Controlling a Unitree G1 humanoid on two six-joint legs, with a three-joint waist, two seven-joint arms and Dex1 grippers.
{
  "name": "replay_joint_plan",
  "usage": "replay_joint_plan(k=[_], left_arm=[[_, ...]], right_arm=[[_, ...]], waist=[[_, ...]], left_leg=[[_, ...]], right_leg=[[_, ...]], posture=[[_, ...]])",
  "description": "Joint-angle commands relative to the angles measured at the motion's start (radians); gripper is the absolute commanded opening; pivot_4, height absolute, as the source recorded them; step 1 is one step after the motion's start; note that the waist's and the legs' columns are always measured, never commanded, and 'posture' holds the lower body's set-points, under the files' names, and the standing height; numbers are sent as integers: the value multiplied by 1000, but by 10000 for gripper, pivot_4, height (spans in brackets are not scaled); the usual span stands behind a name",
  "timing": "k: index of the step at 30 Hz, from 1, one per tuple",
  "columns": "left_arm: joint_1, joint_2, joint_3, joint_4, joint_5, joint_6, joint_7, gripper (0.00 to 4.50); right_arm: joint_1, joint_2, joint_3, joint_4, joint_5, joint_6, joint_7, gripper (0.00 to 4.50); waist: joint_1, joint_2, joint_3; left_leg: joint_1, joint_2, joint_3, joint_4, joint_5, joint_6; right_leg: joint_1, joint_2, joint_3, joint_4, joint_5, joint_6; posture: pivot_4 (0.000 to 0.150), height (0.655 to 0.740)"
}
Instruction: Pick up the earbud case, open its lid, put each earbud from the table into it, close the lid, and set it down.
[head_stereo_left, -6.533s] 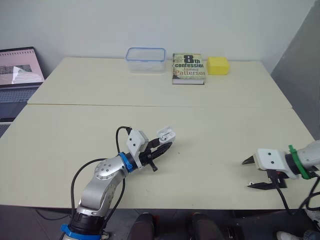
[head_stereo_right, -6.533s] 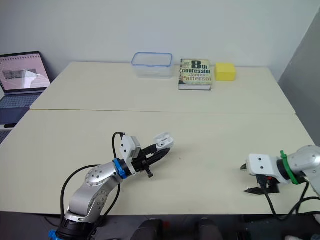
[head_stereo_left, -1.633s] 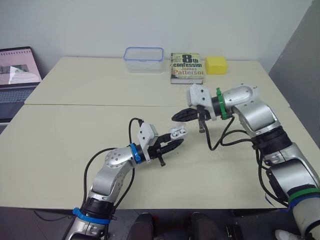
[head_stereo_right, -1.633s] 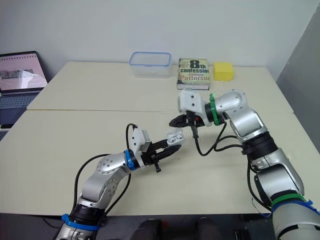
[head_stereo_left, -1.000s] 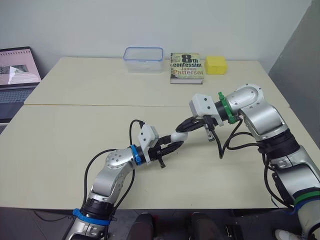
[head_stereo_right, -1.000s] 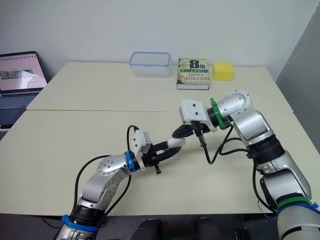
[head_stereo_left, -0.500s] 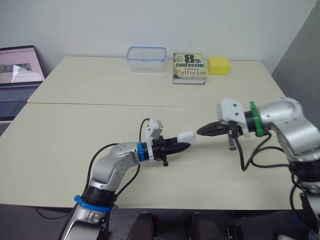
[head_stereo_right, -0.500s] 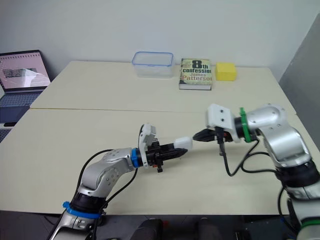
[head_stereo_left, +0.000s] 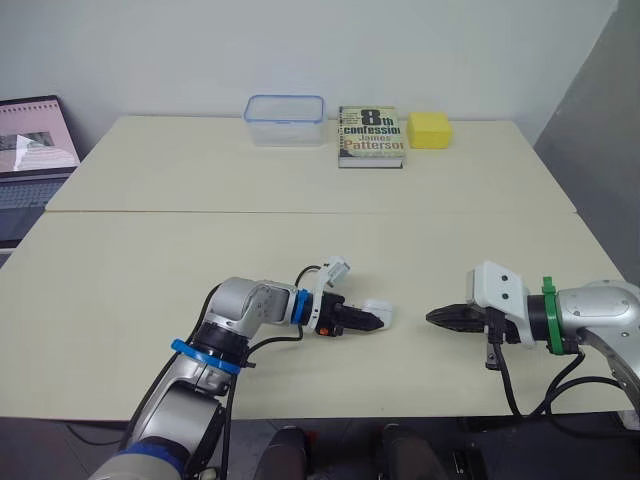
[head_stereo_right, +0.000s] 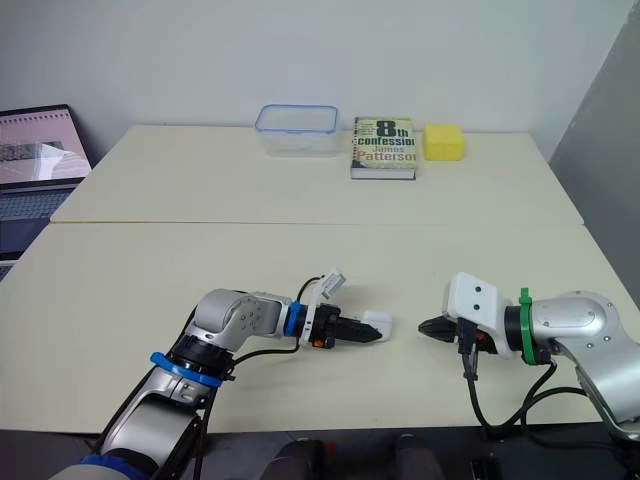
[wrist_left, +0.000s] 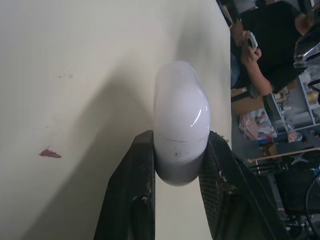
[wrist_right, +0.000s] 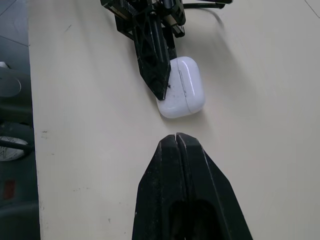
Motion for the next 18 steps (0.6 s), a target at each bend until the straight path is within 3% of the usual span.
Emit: replay_joint_plan(k=[1, 5, 9, 10, 12, 18], left_arm=[[-9, 26, -11, 45, 46, -50, -31, 19185], [31, 102, -39, -6, 89, -117, -72, 31153], [108, 245, -75, -164, 126, -214, -143, 42237], [129, 282, -73, -201, 141, -251, -148, 44938], [169, 351, -46, -253, 171, -327, -149, 45000], [310, 542, 115, -346, 194, -577, -195, 45000]], right_arm=[[1, -14, -27, -24, 23, -12, -17, 0], [-13, -19, -19, 0, 17, -43, -25, 0], [-25, -48, -7, 20, 7, -104, 6, 0], [-27, -60, -2, 24, -2, -122, 13, 1676], [-37, -71, -2, 34, 1, -149, 25, 5521], [-72, -136, -63, 78, 58, -183, 113, 26061]], waist=[[0, 0, 0], [-2, 0, 0], [-15, 1, 0], [-16, 1, 0], [-15, 1, 0], [-13, 1, 0]], left_leg=[[0, 0, 0, 0, 0, 0], [1, 0, 0, 0, 0, 0], [2, 2, 1, -1, 0, 0], [3, 3, 3, -2, 0, 0], [3, 8, 3, -2, 0, 0], [3, 13, 4, -3, 0, 0]], right_leg=[[0, 0, 0, 0, 0, 0], [1, 0, 0, 0, 0, 0], [1, 0, 1, 0, 0, 0], [0, 0, 2, 0, 0, 0], [0, 2, 2, 0, 0, -1], [-1, 3, 2, 0, -1, -3]], posture=[[1500, 7377], [1500, 7377], [1500, 7377], [1500, 7377], [1500, 7377], [1500, 7377]])
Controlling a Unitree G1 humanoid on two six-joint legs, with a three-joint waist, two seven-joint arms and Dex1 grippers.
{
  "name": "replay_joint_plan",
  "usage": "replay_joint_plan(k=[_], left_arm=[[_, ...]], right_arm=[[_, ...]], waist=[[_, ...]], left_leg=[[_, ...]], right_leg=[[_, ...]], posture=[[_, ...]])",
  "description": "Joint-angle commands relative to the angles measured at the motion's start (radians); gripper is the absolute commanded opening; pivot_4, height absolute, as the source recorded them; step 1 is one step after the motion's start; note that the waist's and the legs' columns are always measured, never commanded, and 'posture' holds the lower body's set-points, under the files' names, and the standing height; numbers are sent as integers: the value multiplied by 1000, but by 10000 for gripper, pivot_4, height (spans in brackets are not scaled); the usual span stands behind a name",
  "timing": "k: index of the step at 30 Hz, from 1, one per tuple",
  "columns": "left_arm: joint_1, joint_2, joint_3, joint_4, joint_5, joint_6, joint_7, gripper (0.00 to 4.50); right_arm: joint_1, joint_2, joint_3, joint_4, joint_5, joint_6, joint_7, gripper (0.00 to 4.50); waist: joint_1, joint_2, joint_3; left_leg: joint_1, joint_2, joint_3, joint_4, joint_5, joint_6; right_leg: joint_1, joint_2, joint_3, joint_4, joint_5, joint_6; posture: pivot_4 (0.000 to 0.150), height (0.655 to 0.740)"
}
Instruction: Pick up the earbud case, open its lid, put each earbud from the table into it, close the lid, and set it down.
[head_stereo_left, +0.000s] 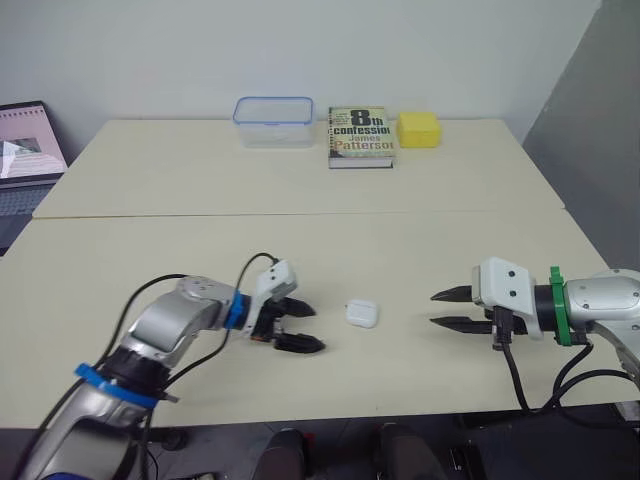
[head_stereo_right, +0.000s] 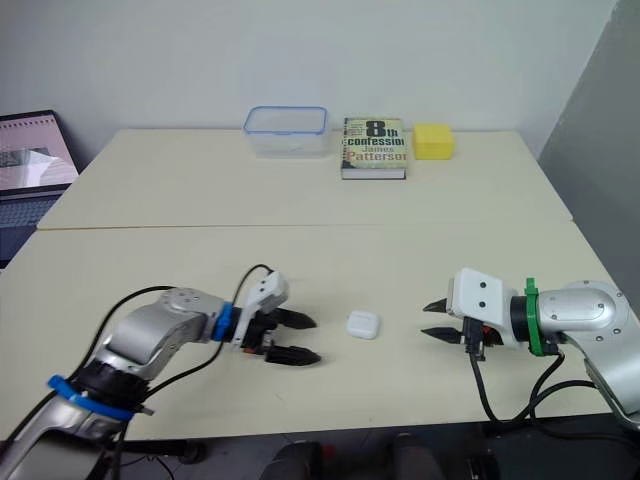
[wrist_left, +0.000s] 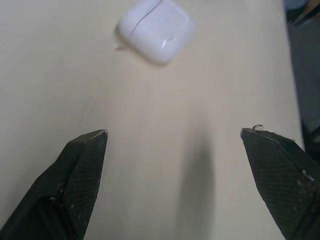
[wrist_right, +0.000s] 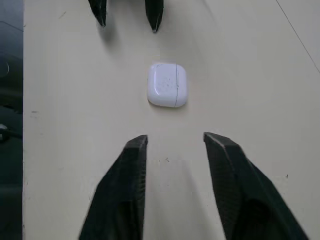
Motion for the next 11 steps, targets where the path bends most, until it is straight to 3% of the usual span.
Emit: replay_joint_plan(k=[1, 5, 11], left_arm=[[76, 85, 149, -47, -13, -120, -53, 45000], [178, 174, 313, -158, -91, -135, -106, 45000], [328, 225, 478, -307, -117, -156, -92, 45000]], right_arm=[[-36, -62, -80, 33, 42, -52, 80, 30729], [-60, -127, -126, 126, 68, -142, 196, 44422], [-95, -180, -112, 248, 52, -262, 308, 44422]], waist=[[2, 1, 1], [7, 1, 2], [15, 2, 3]], left_leg=[[0, 0, 0, 0, 0, 0], [-3, -1, 1, 0, 0, 0], [-2, -2, 2, 0, 0, 0]], right_leg=[[0, 0, 0, 0, 0, 0], [-1, -2, 0, -2, 0, 0], [-1, -4, 0, -4, 0, -1]], posture=[[1500, 7377], [1500, 7377], [1500, 7377]])
